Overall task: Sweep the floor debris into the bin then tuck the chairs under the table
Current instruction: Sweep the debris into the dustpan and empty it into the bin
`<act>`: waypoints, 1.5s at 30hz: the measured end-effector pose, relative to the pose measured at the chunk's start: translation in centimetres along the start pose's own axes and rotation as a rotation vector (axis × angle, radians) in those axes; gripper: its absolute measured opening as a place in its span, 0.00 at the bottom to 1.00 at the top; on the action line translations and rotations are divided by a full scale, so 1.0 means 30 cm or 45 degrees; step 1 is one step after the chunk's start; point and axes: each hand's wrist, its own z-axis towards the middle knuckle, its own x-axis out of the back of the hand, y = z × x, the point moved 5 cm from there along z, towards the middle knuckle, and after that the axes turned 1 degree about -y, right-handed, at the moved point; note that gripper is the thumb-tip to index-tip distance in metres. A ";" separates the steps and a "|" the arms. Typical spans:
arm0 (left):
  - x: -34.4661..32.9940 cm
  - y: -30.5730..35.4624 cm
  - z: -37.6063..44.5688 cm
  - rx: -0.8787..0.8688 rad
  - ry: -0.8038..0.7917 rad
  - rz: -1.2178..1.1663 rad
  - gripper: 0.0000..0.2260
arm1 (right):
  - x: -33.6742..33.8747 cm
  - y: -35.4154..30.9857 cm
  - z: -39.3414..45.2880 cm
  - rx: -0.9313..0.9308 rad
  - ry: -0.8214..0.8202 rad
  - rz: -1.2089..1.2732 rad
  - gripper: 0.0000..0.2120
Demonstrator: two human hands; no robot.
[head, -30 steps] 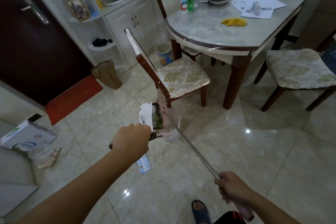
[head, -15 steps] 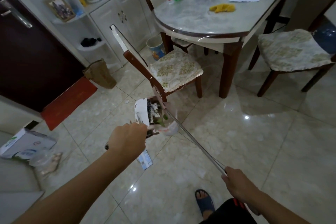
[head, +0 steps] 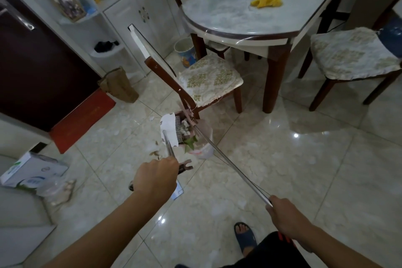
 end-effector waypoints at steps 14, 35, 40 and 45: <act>0.039 0.026 -0.008 0.002 -0.006 -0.011 0.09 | 0.035 -0.045 0.016 -0.004 -0.066 -0.031 0.18; 0.028 -0.023 -0.052 -0.050 0.061 -0.067 0.06 | 0.075 -0.094 -0.105 -0.066 -0.076 0.026 0.17; 0.039 0.029 -0.060 -0.013 0.042 -0.019 0.07 | 0.127 -0.028 -0.099 -0.051 -0.061 0.007 0.14; 0.062 0.109 -0.062 0.001 0.026 0.046 0.07 | 0.194 0.041 -0.092 0.024 -0.081 -0.025 0.09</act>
